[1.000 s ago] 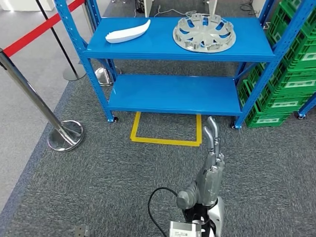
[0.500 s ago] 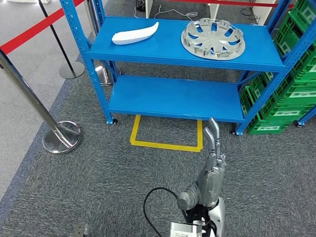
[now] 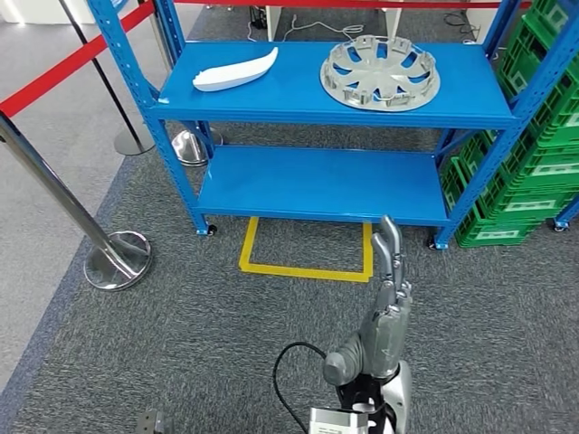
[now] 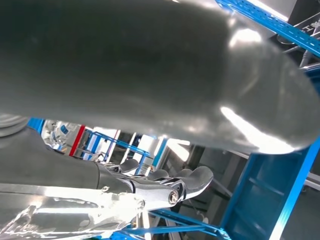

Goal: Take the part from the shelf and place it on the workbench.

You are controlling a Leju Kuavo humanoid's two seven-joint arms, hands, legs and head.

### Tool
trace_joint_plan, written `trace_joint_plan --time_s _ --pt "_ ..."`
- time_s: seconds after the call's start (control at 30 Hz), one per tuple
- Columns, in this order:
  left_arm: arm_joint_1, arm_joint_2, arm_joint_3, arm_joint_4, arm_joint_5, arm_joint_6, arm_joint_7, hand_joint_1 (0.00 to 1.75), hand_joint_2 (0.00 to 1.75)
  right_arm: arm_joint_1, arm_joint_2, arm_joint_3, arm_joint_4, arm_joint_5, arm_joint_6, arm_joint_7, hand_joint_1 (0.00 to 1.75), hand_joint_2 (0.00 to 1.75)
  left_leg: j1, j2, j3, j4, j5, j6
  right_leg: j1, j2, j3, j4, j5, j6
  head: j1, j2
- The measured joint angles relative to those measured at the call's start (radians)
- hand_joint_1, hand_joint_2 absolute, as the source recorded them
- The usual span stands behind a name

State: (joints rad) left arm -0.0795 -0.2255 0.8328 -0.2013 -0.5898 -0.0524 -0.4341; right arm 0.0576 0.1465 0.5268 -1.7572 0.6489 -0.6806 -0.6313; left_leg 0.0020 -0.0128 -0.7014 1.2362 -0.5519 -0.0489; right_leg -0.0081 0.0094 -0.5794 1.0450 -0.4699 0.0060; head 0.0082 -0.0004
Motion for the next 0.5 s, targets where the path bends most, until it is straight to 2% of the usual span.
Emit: trace_joint_plan --time_s 0.03,0.07,0.1,0.17,0.2,0.27,0.37,0.43,0.5 --pt "0.001 0.000 0.000 0.000 0.000 0.000 0.000 0.00 0.00 0.000 0.000 0.000 0.000 0.000 0.000 0.000 0.00 0.00 0.000 0.000 -0.023 0.041 -0.007 -0.001 0.000 0.000 0.001 0.000 -0.001 -0.001 0.000 0.000" --pt "0.001 0.000 0.000 0.000 0.000 0.000 0.000 0.00 0.00 0.000 0.000 0.000 0.000 0.000 0.000 0.000 0.00 0.00 0.000 0.000 -0.030 0.048 0.005 -0.001 -0.001 0.001 0.002 0.000 -0.002 -0.001 0.000 0.000" --pt "0.002 0.000 0.000 0.000 0.000 0.000 0.000 0.00 0.00 0.000 0.000 0.000 0.000 0.000 0.000 0.000 0.00 0.00 0.001 0.000 -0.018 0.019 0.034 -0.001 -0.001 0.001 0.004 0.000 -0.003 0.000 0.000 0.000" --pt "0.001 0.000 0.000 0.000 0.000 0.000 0.000 0.00 0.00 0.000 0.000 0.000 0.000 0.000 0.000 0.000 0.00 0.00 0.002 0.002 0.042 -0.105 0.102 0.000 0.000 0.003 0.010 0.001 -0.008 0.006 -0.001 0.000" --pt "0.000 0.000 0.000 0.000 0.000 0.000 0.000 0.00 0.00 0.000 0.000 0.000 0.000 0.000 0.000 0.000 0.00 0.00 0.002 0.003 0.069 -0.161 0.119 0.004 0.002 0.004 0.010 0.002 -0.011 0.011 -0.002 0.000" --pt "-0.002 -0.001 0.000 0.000 -0.001 -0.002 -0.001 0.00 0.00 0.000 0.000 0.000 0.000 0.000 0.000 -0.001 0.00 0.00 0.002 0.003 0.092 -0.216 0.117 0.017 0.008 0.005 0.009 0.003 -0.013 0.022 -0.002 0.000" --pt "0.000 -0.001 0.000 0.000 -0.005 -0.005 -0.004 0.00 0.00 0.000 0.000 0.000 0.000 0.002 0.000 -0.002 0.00 0.00 0.003 0.000 0.104 -0.224 0.102 0.045 0.007 0.002 0.009 0.021 -0.020 0.038 0.002 0.000" --pt "0.001 -0.001 0.000 0.000 -0.007 -0.006 -0.006 0.00 0.00 0.000 0.000 -0.001 0.000 0.003 0.000 -0.003 0.00 0.00 0.003 0.000 0.118 -0.225 0.096 0.055 0.006 0.000 -0.027 0.097 -0.056 0.042 0.006 0.000" --pt "0.002 -0.001 0.000 0.000 -0.008 -0.007 -0.006 0.00 0.00 0.000 0.000 -0.001 0.000 0.003 0.000 -0.004 0.00 0.00 0.003 0.001 0.129 -0.225 0.089 0.060 0.006 -0.001 -0.102 0.229 -0.107 0.045 0.008 0.000"
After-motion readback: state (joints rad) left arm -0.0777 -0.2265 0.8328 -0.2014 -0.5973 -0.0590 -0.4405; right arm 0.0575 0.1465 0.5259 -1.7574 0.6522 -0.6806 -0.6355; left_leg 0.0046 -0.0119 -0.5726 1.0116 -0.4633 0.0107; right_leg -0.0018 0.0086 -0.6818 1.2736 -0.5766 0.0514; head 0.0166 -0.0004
